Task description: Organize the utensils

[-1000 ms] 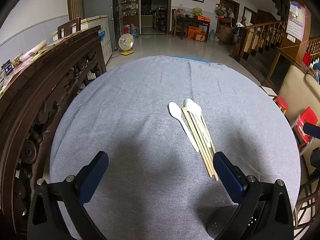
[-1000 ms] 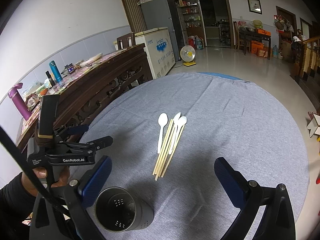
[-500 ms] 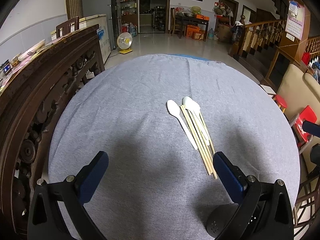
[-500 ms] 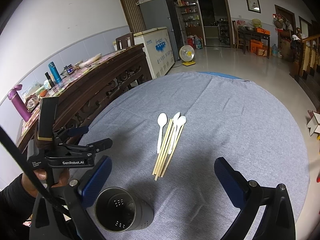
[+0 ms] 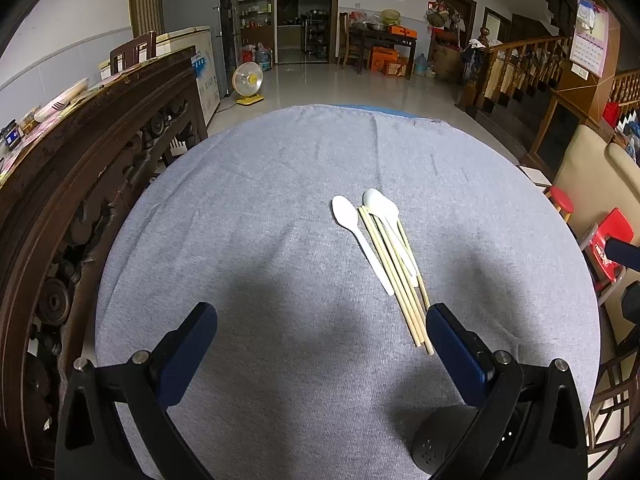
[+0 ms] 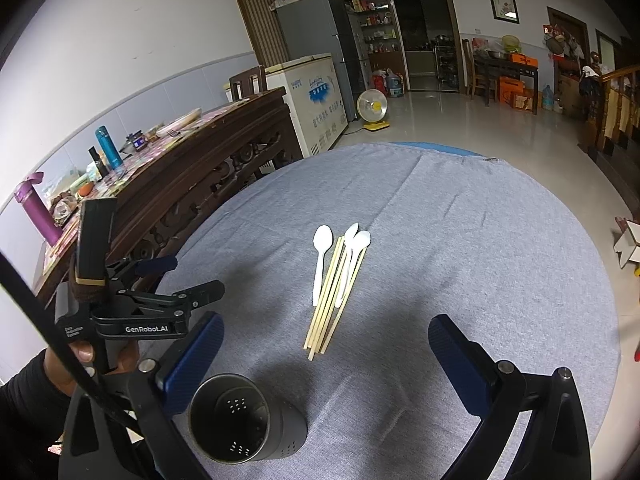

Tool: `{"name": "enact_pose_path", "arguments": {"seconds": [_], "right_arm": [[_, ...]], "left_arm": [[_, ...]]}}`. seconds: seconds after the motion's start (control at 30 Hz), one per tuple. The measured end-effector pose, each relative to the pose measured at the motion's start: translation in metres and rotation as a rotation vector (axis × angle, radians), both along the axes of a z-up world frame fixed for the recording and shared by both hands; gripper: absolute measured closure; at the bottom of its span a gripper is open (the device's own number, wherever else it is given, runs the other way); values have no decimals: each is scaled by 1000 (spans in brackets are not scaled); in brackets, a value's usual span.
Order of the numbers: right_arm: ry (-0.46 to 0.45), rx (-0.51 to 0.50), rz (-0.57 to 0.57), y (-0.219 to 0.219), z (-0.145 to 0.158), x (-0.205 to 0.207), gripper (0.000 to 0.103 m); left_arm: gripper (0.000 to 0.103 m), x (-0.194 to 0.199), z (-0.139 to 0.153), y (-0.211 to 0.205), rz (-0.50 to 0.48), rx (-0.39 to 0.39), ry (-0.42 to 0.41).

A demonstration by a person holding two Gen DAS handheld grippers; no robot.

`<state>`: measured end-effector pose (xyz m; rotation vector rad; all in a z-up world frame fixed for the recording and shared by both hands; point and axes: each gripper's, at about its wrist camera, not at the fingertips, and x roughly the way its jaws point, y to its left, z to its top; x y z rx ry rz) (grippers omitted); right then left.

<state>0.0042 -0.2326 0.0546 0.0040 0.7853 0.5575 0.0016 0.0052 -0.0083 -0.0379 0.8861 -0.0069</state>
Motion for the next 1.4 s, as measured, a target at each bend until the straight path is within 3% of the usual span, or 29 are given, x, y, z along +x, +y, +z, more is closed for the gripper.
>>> {"name": "enact_pose_path", "arguments": {"seconds": [1.13, 1.4], "right_arm": [[16, 8, -2, 0, -3, 5, 0], [38, 28, -4, -9, 0, 8, 0]], "left_arm": [[0, 3, -5, -2, -5, 2, 13], [0, 9, -9, 12, 27, -46, 48]]}}
